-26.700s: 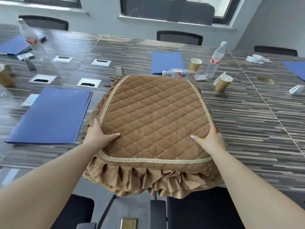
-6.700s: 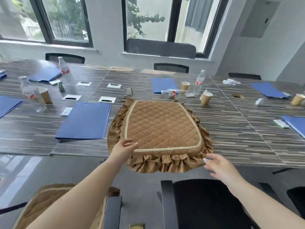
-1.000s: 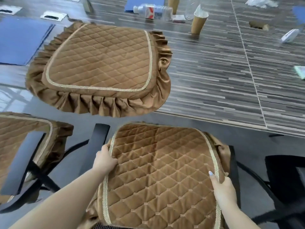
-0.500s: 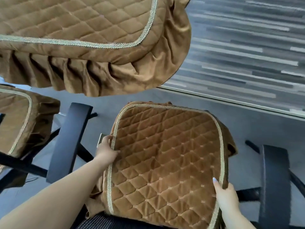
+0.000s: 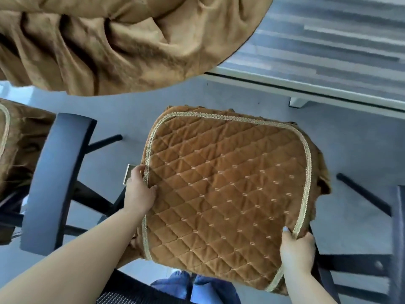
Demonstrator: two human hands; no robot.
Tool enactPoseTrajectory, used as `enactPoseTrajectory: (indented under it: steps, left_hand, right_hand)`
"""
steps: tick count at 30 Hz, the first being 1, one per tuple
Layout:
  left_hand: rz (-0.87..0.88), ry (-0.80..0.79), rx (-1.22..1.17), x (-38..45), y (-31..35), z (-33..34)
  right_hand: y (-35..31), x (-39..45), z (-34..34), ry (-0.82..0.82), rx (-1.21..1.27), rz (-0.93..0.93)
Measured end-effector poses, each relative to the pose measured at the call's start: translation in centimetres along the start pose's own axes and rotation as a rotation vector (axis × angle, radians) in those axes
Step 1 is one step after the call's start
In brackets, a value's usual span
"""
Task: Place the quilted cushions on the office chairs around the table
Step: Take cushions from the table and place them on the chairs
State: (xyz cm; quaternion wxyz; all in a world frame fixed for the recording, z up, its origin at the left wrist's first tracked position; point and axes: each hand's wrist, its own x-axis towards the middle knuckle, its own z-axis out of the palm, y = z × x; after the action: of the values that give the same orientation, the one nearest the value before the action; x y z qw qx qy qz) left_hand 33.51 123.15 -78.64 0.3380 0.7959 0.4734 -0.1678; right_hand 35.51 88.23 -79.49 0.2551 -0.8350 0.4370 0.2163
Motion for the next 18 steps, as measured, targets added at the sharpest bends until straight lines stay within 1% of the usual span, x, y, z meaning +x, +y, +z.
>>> enactPoseTrajectory:
  steps: [4,9,12,13,14,16,17,18]
  left_hand:
    - [-0.001,0.022,-0.036,-0.6,-0.2,0.4]
    - [-0.037,-0.008,-0.09,-0.4,-0.1,0.2]
    - [-0.037,-0.023,-0.105,-1.7,0.6,-0.5]
    - [-0.045,-0.038,-0.123,-2.2,0.9,-0.3]
    - [-0.06,-0.055,-0.163,-3.4,1.6,-1.5]
    - [-0.118,-0.15,-0.264,-4.8,2.4,-1.4]
    - [-0.108,-0.18,-0.33,-6.1,3.7,-3.5]
    - [-0.102,-0.236,-0.368,-7.0,4.1,-3.6]
  right_hand:
    - [0.5,-0.6,0.1,0.03,-0.013,-0.037]
    - [0.2,-0.9,0.2,0.027,-0.073,-0.049]
    - [0.0,-1.7,-0.2,0.017,-0.042,-0.092]
    - [0.4,-1.7,-0.2,0.02,-0.035,-0.098]
    - [0.0,-2.9,-1.0,0.004,-0.026,-0.123]
    - [0.6,-3.4,-1.2,-0.045,-0.087,-0.133]
    - [-1.0,-4.9,-2.2,-0.081,-0.098,-0.162]
    - [-1.2,-5.7,-2.3,-0.132,-0.113,-0.152]
